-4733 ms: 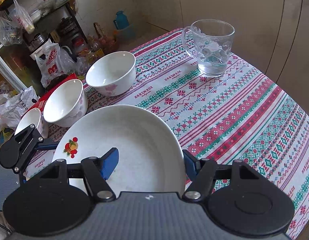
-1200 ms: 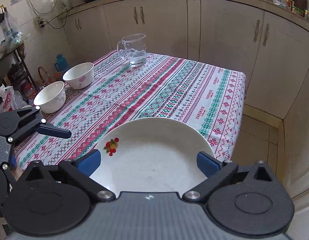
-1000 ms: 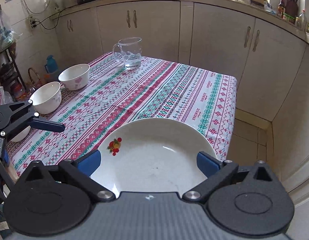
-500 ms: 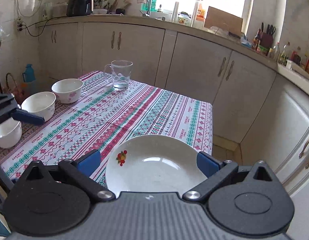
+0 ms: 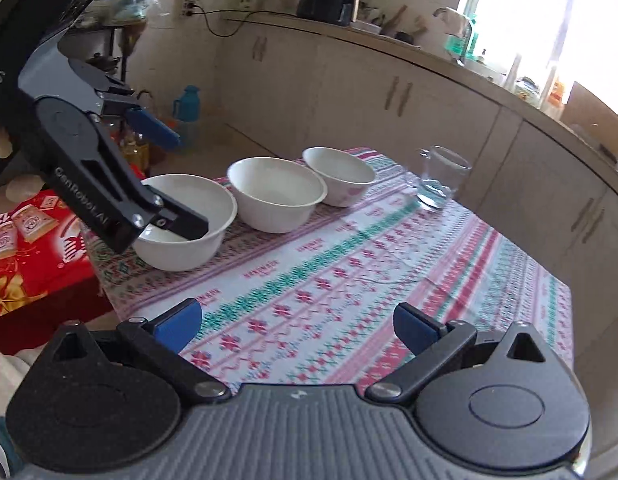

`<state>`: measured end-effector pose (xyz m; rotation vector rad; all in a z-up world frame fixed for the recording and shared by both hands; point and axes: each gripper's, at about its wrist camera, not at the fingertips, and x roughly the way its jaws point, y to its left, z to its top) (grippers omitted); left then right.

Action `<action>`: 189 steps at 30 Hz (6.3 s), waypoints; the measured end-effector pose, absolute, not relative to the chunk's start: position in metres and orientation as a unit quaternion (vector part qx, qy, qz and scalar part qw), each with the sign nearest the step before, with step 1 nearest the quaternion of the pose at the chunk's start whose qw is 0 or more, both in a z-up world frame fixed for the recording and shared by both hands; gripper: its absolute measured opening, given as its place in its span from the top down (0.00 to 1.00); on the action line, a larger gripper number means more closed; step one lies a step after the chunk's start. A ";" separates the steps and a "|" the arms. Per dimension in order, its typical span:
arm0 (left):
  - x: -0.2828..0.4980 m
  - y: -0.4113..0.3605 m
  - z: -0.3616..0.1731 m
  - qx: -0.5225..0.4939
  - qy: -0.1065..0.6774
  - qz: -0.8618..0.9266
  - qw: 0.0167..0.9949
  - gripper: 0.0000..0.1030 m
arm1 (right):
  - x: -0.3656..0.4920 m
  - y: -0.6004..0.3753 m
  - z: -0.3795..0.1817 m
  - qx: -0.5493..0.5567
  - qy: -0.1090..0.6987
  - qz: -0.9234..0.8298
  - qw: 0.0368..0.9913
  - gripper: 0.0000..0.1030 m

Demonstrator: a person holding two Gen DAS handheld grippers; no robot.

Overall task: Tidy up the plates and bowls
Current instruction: 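Grasp the rim of a white bowl with the left gripper, then carry the white bowl with the left gripper across the tablecloth, then set the bowl down, open the left gripper and withdraw, then reach the right gripper into the pink-patterned white bowl and close on its rim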

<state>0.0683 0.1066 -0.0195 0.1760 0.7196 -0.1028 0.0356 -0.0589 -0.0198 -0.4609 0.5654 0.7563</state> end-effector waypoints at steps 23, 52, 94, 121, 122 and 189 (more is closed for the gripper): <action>0.102 0.165 -0.055 -0.009 0.425 -0.141 0.894 0.35 | 0.052 0.027 -0.051 -0.204 0.299 0.442 0.821 0.18; 0.106 0.140 -0.048 -0.002 0.436 -0.183 0.881 0.43 | 0.052 0.004 -0.038 -0.173 0.304 0.454 0.819 0.23; 0.173 0.021 -0.053 0.067 0.409 -0.283 0.865 0.43 | 0.075 -0.106 -0.043 -0.120 0.318 0.332 0.880 0.23; 0.133 0.059 -0.034 0.055 0.349 -0.244 0.903 0.15 | 0.070 -0.101 -0.027 -0.101 0.336 0.372 0.859 0.00; 0.130 0.062 -0.032 0.056 0.347 -0.238 0.906 0.15 | 0.072 -0.102 -0.026 -0.093 0.342 0.372 0.858 0.00; 0.145 0.134 -0.092 0.124 0.290 -0.130 0.940 0.14 | 0.251 0.074 -0.030 -0.153 0.449 0.459 0.751 0.15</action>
